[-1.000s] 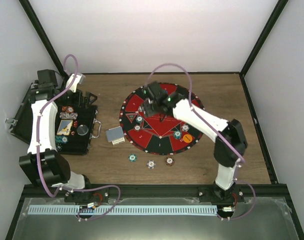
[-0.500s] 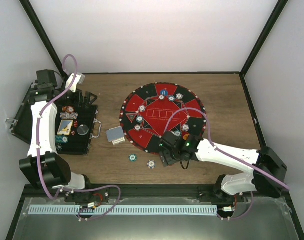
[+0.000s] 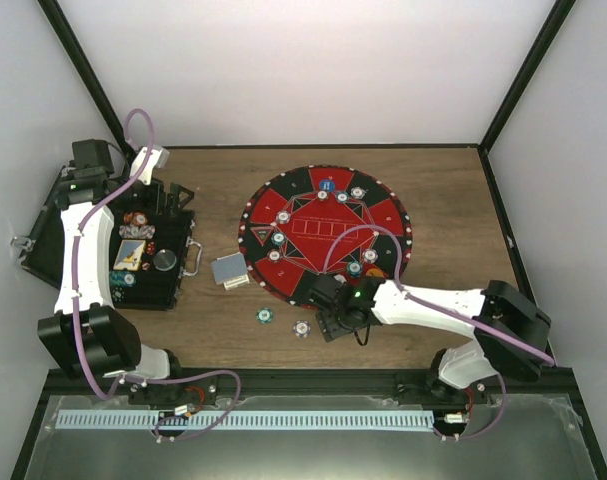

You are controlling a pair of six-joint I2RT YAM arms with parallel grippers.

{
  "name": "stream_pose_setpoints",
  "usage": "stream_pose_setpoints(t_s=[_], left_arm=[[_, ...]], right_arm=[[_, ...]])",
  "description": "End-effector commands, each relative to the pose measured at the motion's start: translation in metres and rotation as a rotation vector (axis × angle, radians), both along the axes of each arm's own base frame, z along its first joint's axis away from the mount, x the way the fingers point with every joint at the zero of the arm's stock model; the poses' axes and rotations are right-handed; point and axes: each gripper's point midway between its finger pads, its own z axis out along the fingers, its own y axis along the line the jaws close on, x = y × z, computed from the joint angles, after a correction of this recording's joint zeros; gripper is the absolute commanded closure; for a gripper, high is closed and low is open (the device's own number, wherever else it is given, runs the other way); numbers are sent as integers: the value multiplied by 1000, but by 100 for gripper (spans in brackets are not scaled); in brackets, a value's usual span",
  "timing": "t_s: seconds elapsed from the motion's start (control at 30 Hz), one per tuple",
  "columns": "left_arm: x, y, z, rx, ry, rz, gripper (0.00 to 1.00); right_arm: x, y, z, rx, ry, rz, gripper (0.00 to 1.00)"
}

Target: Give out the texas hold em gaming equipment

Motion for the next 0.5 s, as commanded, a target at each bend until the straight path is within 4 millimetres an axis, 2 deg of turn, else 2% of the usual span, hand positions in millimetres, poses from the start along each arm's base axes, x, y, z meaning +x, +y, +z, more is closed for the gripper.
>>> stream_pose_setpoints(t_s=[0.0, 0.47], left_arm=[[-6, -2, 6, -17, -7, -1, 0], [-6, 0, 7, -1, -15, -1, 0]], right_arm=[[10, 11, 2, 6, -39, -3, 22], [20, 10, -14, -47, -57, -2, 35]])
